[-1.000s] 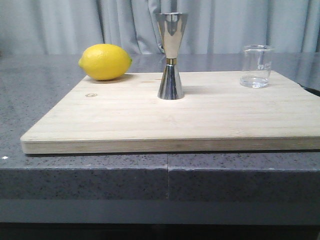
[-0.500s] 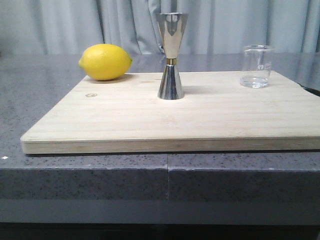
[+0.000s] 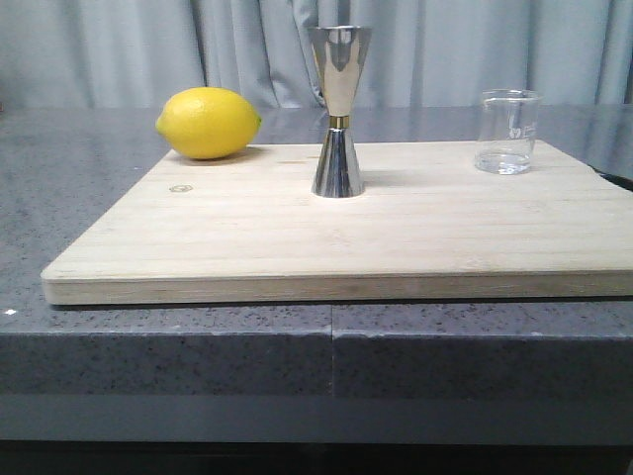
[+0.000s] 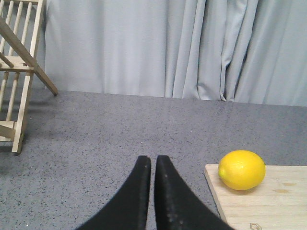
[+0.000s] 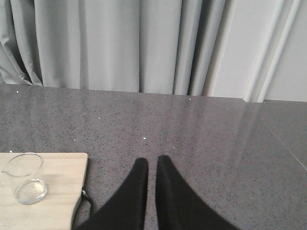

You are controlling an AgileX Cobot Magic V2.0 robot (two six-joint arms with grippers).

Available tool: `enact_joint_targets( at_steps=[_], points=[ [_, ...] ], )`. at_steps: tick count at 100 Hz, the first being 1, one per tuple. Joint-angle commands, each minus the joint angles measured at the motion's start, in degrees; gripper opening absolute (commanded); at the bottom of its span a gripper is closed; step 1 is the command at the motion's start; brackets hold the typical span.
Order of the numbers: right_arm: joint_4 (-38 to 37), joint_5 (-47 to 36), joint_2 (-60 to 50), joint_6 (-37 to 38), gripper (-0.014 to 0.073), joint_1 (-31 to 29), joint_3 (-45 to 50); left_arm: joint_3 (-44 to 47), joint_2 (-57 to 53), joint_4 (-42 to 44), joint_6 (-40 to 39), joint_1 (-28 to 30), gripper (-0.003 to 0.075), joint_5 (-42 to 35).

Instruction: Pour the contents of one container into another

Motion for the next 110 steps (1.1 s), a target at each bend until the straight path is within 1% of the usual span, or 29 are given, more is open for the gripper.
enact_joint_targets(
  at_steps=[1, 25, 36, 44, 49, 55, 62, 72, 90, 103, 110],
  points=[
    [-0.4, -3.5, -0.2, -0.5, -0.0069, -0.3, -1.1, -0.6, -0.2, -2.1, 0.3, -0.6, -0.0021, -3.1],
    [-0.6, -3.6, -4.1, -0.5, -0.0069, -0.3, 2.5, 6.5, -3.9, -6.4, 0.3, -0.6, -0.0021, -6.8],
    [-0.6, -3.6, -5.3, -0.5, -0.0069, -0.3, 3.9, 8.7, -4.7, -6.4, 0.3, -0.6, -0.0020, -7.3],
    [0.1, -1.6, -5.3, -0.5, -0.0069, -0.3, 4.0, 9.9, -4.7, -6.1, 0.4, -0.6, -0.0020, -7.3],
    [0.1, -0.4, -5.5, -0.5, -0.0069, -0.3, 4.0, 10.9, -4.7, -5.9, 1.6, -0.6, -0.0020, -7.5],
    [0.1, -1.3, -6.0, -0.5, -0.0069, -0.3, 4.7, 12.1, -4.8, -6.2, 2.5, -0.6, -0.0021, -7.9],
    [-0.2, -3.5, -7.4, -0.5, -0.0069, -0.3, 6.4, 14.0, -5.6, -7.3, 4.2, -0.6, -0.0021, -9.5],
    [-0.4, -6.6, -10.3, -0.5, -0.0069, -0.3, 10.2, 17.5, -7.5, -10.9, 7.7, -0.6, -0.0020, -12.3],
    [-0.6, -10.1, -15.7, -0.5, -0.0069, -0.3, 17.4, 22.1, -12.2, -18.4, 17.2, -0.6, -0.0020, -13.9],
    [-0.6, -10.3, -18.2, -0.5, -0.0069, -0.3, 18.3, 24.3, -15.2, -19.9, 21.4, -0.6, -0.0020, -14.7],
    [-0.6, -10.2, -18.3, -0.5, -0.0069, -0.3, 18.3, 25.4, -16.4, -20.2, 21.4, -0.6, -0.0020, -15.8]
  ],
)
